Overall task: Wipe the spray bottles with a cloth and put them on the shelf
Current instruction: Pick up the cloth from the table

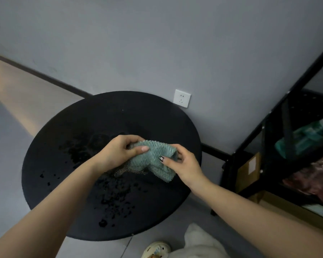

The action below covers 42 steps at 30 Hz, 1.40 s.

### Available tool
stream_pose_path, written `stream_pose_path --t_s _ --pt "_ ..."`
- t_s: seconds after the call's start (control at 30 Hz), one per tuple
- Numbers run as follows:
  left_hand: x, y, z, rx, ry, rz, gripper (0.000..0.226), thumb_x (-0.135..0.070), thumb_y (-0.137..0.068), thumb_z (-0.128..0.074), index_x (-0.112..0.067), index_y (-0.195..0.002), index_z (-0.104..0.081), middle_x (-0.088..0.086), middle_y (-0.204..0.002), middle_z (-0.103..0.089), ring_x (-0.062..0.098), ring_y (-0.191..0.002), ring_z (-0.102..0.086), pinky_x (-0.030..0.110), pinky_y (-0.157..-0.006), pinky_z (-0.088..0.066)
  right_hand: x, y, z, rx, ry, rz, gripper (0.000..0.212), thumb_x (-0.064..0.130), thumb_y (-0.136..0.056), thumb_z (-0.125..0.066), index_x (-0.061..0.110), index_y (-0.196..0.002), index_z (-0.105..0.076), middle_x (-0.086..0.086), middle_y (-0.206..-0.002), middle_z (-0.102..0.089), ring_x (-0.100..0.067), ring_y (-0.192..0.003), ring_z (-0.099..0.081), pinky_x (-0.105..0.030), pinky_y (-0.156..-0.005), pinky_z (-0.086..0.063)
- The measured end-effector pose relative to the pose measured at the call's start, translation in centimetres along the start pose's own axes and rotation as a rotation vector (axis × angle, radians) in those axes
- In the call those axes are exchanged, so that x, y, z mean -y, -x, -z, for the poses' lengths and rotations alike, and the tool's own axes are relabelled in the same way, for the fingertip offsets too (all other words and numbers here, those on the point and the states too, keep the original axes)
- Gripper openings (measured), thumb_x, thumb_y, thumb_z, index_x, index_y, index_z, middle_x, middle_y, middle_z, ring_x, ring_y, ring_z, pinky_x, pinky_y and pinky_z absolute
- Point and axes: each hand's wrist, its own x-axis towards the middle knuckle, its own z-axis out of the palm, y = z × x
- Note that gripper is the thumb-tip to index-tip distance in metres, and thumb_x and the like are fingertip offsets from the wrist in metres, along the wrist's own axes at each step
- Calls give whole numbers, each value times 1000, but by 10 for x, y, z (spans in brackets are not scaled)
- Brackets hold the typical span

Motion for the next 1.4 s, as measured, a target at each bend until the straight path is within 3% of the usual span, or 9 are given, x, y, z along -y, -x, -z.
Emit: stream_pose_path --t_s 0.1,0.23,0.4,0.67,0.93,1.17,1.27,1.33,1.4 --pt "-25 -8 -16 159 47 11 28 -24 -69 -75 -17 -96 -69 -6 -85 -74 7 -79 -69 15 -71 -52 9 16 30 -96 6 15 23 2 -86 -63 24 -90 -64 7 -91 -68 -3 -85 -65 -20 -77 -52" --pt "-56 -16 -42 165 76 -22 22 -12 -74 -75 -15 -95 -71 -1 -89 -74 12 -81 -70 19 -73 -54 21 50 75 -154 -21 5 22 -3 -86 -59 17 -91 -67 7 -86 -70 0 -80 -66 -17 -72 -52" --pt "-103 -18 -94 208 87 -60 17 -10 -74 -74 -14 -90 -73 1 -88 -75 14 -81 -70 20 -74 -54 29 103 133 -260 -30 -42 25 -4 -86 -58 19 -84 -67 13 -70 -71 2 -72 -66 -14 -66 -50" --pt "-169 -13 -205 376 10 -173 17 -16 -73 -76 -17 -90 -73 -3 -87 -74 7 -82 -69 20 -77 -53 31 199 228 -444 9 -126 21 -2 -86 -60 17 -85 -68 9 -72 -72 -1 -71 -68 -14 -61 -50" --pt "-198 -18 -324 299 -66 -154 18 -29 -75 -77 -24 -90 -69 -11 -90 -66 -3 -86 -58 1 -70 -38 25 249 314 -529 143 -179 18 1 -87 -60 17 -90 -66 -3 -91 -72 -9 -77 -69 -19 -66 -54" --pt "-217 -22 -408 196 -15 -187 13 -21 -81 -71 -18 -94 -69 -5 -92 -68 7 -87 -62 19 -79 -49 2 269 388 -553 307 -241 13 14 -89 -62 19 -99 -67 3 -96 -69 -11 -89 -65 -29 -76 -52" --pt "-225 -27 -440 162 -72 -252 24 -19 -86 -66 -13 -109 -66 -1 -103 -68 11 -97 -62 17 -81 -46 -12 279 415 -573 363 -277 5 17 -89 -63 14 -91 -66 11 -72 -61 -5 -72 -58 -27 -64 -42" --pt "-234 -30 -458 139 -120 -299 28 -15 -88 -63 -10 -115 -63 3 -107 -67 14 -101 -61 12 -80 -41 -22 283 429 -597 396 -299 23 20 -88 -63 -2 -80 -59 -2 -62 -45 -12 -61 -47 -28 -61 -29" --pt "-239 -35 -474 135 -172 -335 31 -13 -89 -59 -9 -120 -60 8 -113 -66 20 -105 -61 20 -87 -44 -28 287 439 -645 431 -302 31 19 -87 -64 1 -67 -49 -7 -63 -35 -16 -60 -40 -28 -60 -24"
